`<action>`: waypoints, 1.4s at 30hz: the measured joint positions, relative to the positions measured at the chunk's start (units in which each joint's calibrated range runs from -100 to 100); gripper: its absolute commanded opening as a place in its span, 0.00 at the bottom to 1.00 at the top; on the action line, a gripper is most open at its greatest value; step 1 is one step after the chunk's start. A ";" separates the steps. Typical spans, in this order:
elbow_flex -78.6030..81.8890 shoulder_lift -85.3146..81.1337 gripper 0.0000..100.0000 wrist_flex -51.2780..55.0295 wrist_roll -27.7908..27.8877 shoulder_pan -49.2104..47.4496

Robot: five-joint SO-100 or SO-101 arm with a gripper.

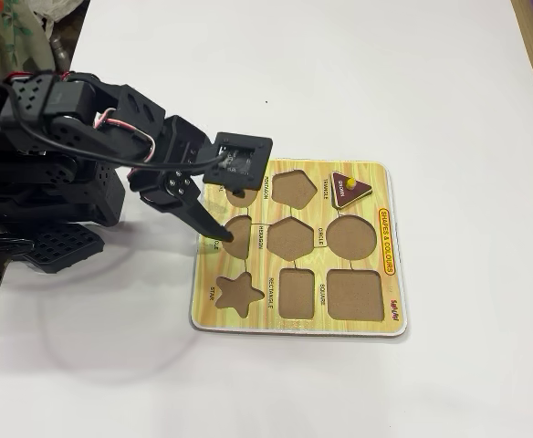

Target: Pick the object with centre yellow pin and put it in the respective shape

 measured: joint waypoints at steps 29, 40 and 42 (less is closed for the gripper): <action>4.50 -4.21 0.21 16.37 0.62 0.28; 4.50 -4.21 0.21 16.37 0.62 0.28; 4.50 -4.21 0.21 16.37 0.62 0.28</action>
